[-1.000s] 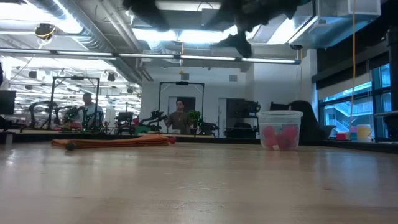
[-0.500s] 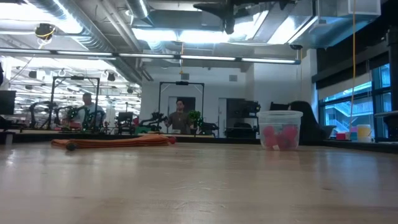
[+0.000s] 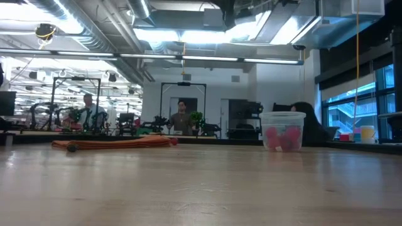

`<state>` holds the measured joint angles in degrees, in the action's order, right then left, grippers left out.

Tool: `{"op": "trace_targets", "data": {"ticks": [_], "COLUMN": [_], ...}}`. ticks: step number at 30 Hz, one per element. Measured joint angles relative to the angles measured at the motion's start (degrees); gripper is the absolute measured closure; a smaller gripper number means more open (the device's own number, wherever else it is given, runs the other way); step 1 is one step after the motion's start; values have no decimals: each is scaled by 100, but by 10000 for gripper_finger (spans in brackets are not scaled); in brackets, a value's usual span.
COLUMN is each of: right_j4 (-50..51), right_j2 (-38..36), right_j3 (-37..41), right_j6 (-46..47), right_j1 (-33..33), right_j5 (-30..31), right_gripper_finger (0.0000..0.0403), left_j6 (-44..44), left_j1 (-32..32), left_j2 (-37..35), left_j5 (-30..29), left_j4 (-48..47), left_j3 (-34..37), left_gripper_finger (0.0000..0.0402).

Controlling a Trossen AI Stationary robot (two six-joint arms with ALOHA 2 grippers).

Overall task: Pick and placing Produce into tupperware
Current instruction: Put the bottom black cherry into the transparent container

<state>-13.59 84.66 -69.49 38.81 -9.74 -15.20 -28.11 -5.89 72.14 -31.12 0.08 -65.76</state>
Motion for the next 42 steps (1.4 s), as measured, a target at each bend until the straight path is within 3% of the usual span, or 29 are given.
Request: {"op": "trace_targets", "data": {"ticks": [21, 34, 42], "right_j4": [-366, -341, -130], "right_j2": [4, -7, -7], "right_j3": [0, 2, -8], "right_j6": [131, -10, -182], "right_j1": [185, 249, 244], "right_j5": [2, -63, -18], "right_gripper_finger": [168, 274, 281], "left_j6": [-104, -142, -247], "left_j1": [30, 50, 39], "left_j2": [0, 142, 136], "left_j5": [350, 483, 457], "left_j4": [390, 474, 400], "left_j3": [0, 0, 0], "left_gripper_finger": [288, 286, 284]}}
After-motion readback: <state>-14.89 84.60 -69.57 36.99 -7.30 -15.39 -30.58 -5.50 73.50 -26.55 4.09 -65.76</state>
